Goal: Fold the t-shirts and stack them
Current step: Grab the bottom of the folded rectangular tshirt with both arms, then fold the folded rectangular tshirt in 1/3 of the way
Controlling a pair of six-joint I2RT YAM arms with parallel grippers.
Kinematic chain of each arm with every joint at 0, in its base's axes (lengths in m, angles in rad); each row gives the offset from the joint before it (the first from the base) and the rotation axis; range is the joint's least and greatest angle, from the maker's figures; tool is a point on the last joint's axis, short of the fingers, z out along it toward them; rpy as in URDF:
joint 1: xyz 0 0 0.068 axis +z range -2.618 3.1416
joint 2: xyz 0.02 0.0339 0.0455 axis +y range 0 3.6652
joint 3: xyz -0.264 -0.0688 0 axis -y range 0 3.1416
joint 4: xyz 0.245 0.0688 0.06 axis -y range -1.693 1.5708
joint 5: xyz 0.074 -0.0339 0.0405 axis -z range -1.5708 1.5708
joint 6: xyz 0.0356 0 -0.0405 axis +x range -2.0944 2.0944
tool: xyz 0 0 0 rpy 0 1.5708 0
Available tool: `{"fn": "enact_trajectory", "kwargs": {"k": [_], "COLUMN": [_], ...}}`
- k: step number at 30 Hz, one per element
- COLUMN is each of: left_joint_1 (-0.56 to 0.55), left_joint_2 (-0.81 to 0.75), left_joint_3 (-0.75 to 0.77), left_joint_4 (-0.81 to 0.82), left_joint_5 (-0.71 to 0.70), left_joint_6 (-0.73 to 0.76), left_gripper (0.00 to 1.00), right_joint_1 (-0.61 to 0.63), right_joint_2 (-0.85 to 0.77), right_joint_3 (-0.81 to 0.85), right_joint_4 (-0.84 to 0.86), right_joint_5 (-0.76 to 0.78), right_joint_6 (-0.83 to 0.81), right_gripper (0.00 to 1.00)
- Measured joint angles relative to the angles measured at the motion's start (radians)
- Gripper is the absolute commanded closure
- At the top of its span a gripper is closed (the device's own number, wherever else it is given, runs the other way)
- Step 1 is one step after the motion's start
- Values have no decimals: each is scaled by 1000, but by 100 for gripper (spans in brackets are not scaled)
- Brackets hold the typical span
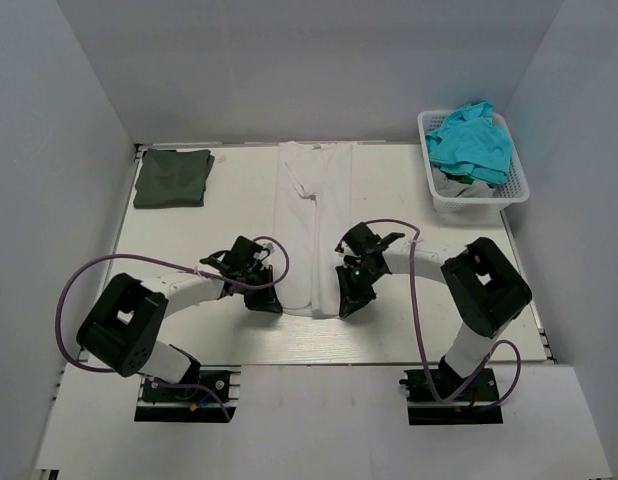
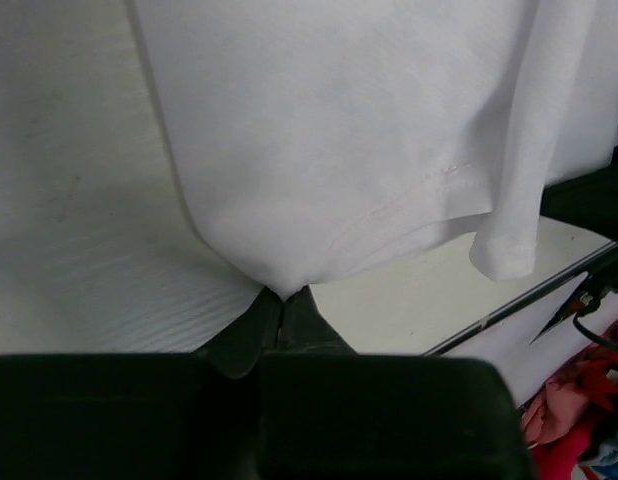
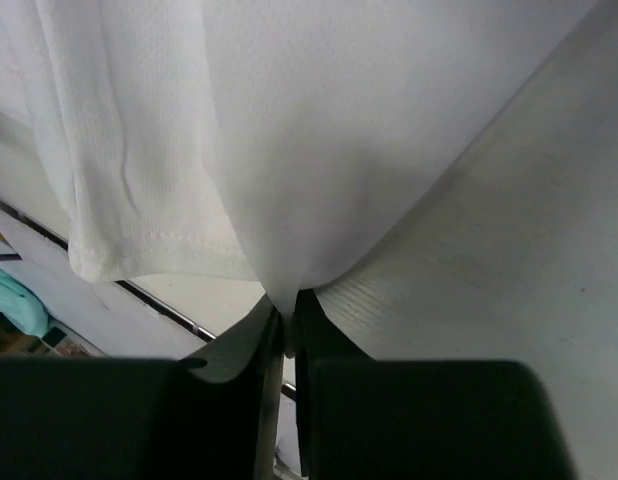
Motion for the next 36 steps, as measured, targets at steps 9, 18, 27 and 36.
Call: {"fn": "enact_trajectory", "kwargs": {"k": [9, 18, 27, 36], "left_joint_1": [-6, 11, 50, 137], "left_joint_2": [10, 20, 254, 467], "left_joint_3": [48, 268, 646, 926], "left_joint_4": [-49, -134, -241, -311], "left_joint_5": [-63, -127, -203, -235], "left_joint_6": [-1, -11, -20, -1], "left_gripper": [100, 100, 100, 100], "right_joint_1": [-6, -40, -144, -230], "right_joint_2": [2, -11, 126, 348], "right_joint_3": [31, 257, 565, 884], "right_joint_4": [-11, -77, -180, -245], "right_joint_5": [39, 124, 183, 176], "right_joint_6": [-1, 24, 29, 18], "right_gripper": [100, 100, 100, 100]}}
